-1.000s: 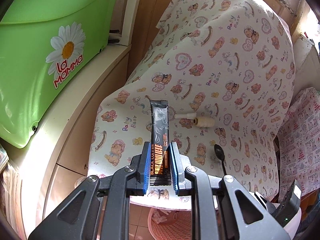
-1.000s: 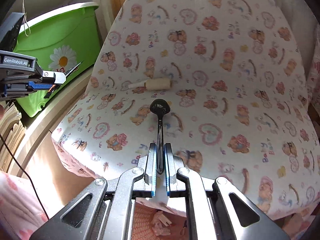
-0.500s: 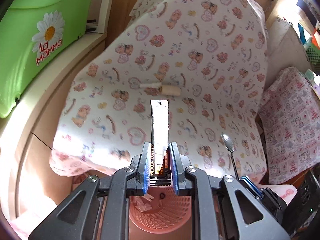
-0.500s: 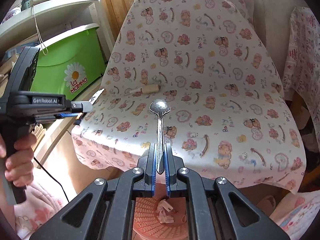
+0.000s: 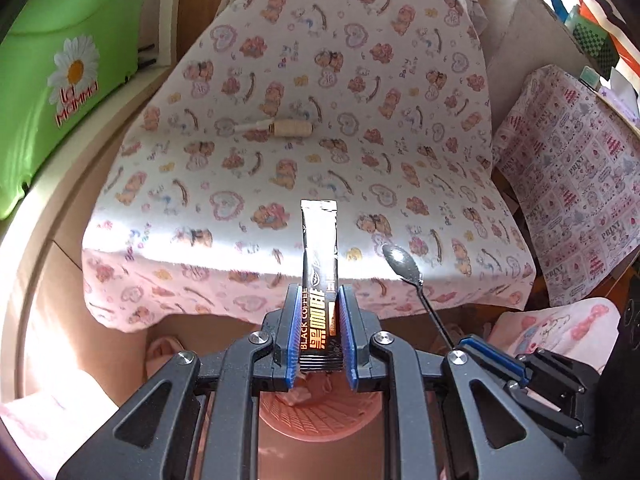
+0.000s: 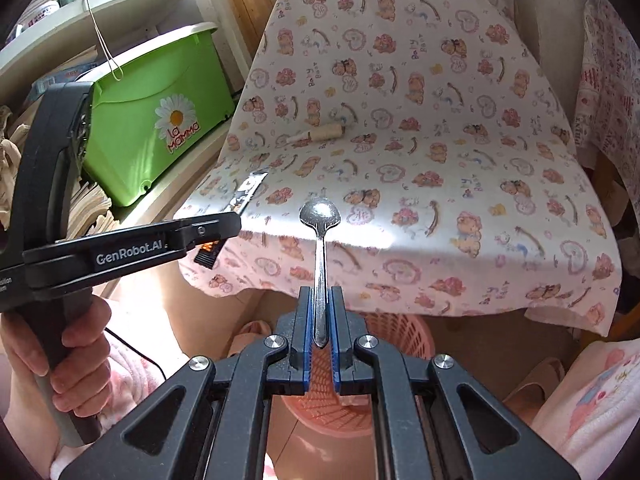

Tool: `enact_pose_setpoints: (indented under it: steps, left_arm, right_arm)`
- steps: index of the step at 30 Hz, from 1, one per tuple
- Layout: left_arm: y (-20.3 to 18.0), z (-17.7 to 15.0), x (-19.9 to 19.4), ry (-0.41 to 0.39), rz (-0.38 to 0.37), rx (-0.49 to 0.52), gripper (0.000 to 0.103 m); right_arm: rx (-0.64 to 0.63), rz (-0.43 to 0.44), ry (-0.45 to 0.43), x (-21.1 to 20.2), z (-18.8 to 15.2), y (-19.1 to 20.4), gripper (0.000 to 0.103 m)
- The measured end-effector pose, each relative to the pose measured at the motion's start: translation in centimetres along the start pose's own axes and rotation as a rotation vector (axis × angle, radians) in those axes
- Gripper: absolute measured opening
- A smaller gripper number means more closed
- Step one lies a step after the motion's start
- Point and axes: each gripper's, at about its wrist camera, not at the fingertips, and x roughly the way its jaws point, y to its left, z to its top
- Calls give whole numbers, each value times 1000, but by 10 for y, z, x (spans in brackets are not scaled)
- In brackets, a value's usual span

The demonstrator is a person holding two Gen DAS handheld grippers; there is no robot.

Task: Collect trash
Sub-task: 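Carry the marker and spoon down over the pink basket and open both tools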

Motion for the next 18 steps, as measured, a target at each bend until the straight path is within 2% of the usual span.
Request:
enact_pose_setpoints:
  steps: [4, 12, 16, 18]
  left_arm:
    - [-7, -5, 15, 53, 62, 46, 17]
    - [-6, -27, 43, 222, -44, -37, 17]
    - [-2, -35, 61, 302, -4, -57, 17]
    - [0, -40, 73, 359, -13, -77, 17]
  right_arm:
    - [8, 11, 104, 17, -18, 1, 8]
    - [36, -22, 207, 50, -28, -13, 8]
    - [99, -30, 296, 74, -37, -30, 8]
    - [137, -14, 331, 85, -42, -38, 8]
